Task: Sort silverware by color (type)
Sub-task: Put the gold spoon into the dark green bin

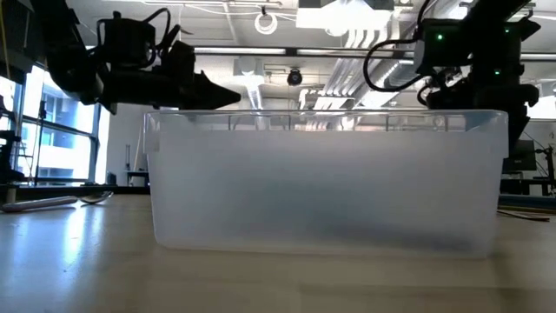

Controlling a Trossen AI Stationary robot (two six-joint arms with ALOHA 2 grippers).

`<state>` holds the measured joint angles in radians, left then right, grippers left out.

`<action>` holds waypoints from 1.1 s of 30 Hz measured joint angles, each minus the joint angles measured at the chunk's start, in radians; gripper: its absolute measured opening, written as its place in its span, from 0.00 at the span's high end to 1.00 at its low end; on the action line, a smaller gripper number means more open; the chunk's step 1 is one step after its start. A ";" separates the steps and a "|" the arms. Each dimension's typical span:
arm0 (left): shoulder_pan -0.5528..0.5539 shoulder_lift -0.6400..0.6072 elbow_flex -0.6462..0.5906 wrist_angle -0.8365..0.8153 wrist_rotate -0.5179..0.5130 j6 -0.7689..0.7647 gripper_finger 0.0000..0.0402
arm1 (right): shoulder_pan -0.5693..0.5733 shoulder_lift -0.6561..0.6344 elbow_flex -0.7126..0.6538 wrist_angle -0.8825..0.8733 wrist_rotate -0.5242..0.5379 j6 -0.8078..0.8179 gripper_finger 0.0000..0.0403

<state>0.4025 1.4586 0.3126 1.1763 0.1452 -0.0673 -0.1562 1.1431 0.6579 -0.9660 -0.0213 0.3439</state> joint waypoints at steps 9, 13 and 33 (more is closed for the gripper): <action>0.004 0.000 0.000 -0.002 0.000 0.029 1.00 | -0.051 0.063 0.000 0.007 0.042 0.013 0.63; 0.015 0.000 0.000 -0.002 0.001 0.052 1.00 | -0.074 0.140 0.001 0.020 0.026 -0.009 0.62; 0.136 0.000 0.000 -0.010 0.177 0.027 1.00 | -0.105 0.362 0.006 0.033 -0.022 -0.066 0.61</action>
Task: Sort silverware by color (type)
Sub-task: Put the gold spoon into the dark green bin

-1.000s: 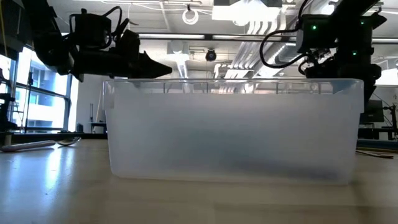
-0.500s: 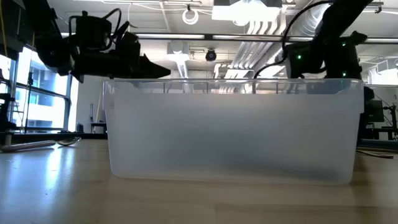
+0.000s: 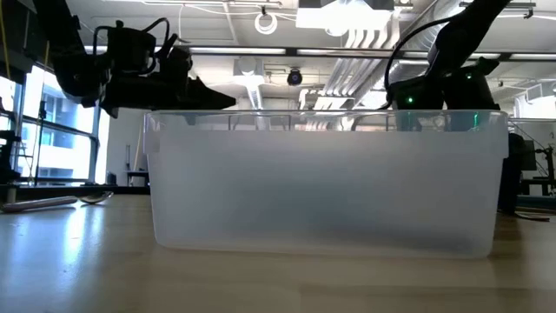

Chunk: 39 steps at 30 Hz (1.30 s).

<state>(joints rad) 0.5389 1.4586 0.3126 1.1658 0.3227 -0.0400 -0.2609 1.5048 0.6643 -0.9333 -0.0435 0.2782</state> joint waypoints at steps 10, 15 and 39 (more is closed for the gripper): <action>0.017 0.000 0.000 -0.016 0.047 0.031 1.00 | -0.023 0.007 -0.003 0.011 -0.020 -0.024 0.80; 0.025 0.000 0.000 -0.016 0.046 0.019 1.00 | -0.031 0.007 -0.004 0.018 -0.015 -0.038 0.93; 0.100 0.000 0.000 -0.015 0.091 0.052 1.00 | -0.019 0.007 0.177 -0.199 0.105 -0.020 0.99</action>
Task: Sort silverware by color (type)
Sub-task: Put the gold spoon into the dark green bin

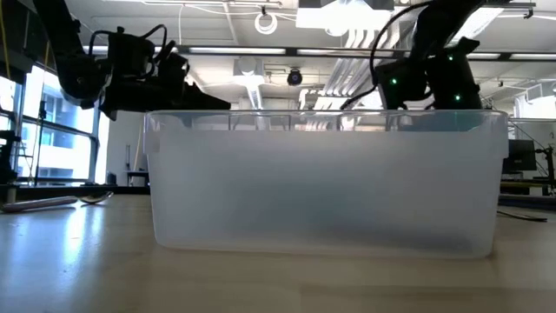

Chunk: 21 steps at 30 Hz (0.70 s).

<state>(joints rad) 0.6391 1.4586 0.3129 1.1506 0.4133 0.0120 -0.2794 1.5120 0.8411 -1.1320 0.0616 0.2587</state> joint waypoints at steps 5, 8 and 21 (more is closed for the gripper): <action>0.015 0.000 0.000 -0.001 0.026 -0.014 1.00 | 0.004 -0.001 0.092 -0.081 0.018 -0.030 0.99; 0.016 0.000 0.000 -0.011 0.026 0.027 1.00 | 0.006 -0.001 0.173 -0.108 0.049 -0.052 0.99; 0.035 0.000 0.000 -0.018 0.023 0.015 1.00 | 0.057 0.080 0.491 0.304 -0.004 -0.151 0.99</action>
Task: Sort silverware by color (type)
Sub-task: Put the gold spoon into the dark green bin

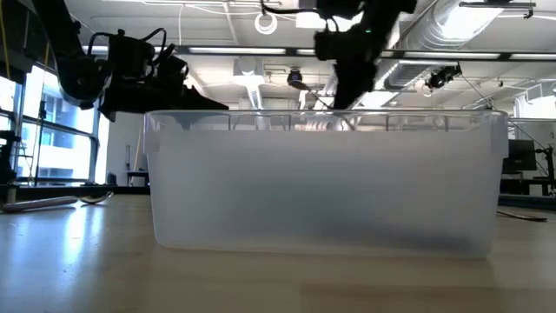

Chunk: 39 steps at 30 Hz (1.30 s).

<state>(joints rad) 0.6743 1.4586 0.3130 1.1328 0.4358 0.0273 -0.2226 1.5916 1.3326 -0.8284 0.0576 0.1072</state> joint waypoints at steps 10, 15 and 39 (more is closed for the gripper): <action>0.020 0.000 0.000 -0.009 0.000 0.002 1.00 | 0.028 0.354 0.300 -0.078 -0.098 -0.124 0.99; 0.027 0.000 0.000 -0.009 -0.001 0.001 1.00 | 0.027 0.452 0.423 -0.204 -0.114 -0.119 0.99; 0.034 0.000 0.000 -0.027 -0.005 -0.026 1.00 | 0.026 0.541 0.392 -0.251 -0.148 -0.087 0.99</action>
<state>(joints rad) 0.7086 1.4586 0.3130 1.1062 0.4313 0.0013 -0.1963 2.1326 1.7243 -1.0789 -0.0902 0.0200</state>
